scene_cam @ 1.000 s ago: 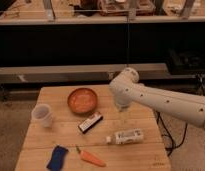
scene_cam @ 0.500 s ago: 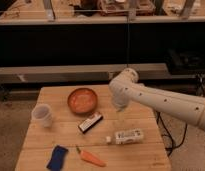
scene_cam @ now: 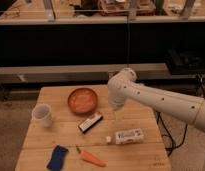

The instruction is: Push the eraser across the table

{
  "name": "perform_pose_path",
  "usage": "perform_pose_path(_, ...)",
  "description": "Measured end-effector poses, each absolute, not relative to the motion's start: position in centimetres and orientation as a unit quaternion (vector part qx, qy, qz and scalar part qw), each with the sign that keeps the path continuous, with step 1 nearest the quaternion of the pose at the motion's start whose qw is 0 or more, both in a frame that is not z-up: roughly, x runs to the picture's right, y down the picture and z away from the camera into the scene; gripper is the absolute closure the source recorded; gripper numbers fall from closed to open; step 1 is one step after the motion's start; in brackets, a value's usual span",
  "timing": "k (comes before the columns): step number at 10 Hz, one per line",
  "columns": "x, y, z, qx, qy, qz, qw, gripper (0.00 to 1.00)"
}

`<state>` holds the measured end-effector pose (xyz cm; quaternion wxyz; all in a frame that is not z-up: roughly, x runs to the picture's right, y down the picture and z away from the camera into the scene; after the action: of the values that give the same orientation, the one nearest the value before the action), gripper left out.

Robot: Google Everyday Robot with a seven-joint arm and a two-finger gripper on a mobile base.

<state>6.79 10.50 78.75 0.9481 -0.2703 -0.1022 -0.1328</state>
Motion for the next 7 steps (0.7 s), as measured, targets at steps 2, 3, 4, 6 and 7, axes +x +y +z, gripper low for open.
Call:
perform_pose_path(2,6.9,10.3,79.1,-0.272,-0.115,-0.128,0.947,0.2)
perform_pose_path(3,6.8,10.3,79.4,-0.276,-0.12,-0.126,0.945,0.2)
perform_pose_path(4,6.6,10.2,79.7,-0.279,-0.126,-0.126,0.943,0.2)
perform_pose_path(6,6.5,10.0,80.1,-0.28,-0.136,-0.122,0.942,0.2)
perform_pose_path(7,6.5,9.7,80.4,-0.282,-0.146,-0.118,0.941,0.2)
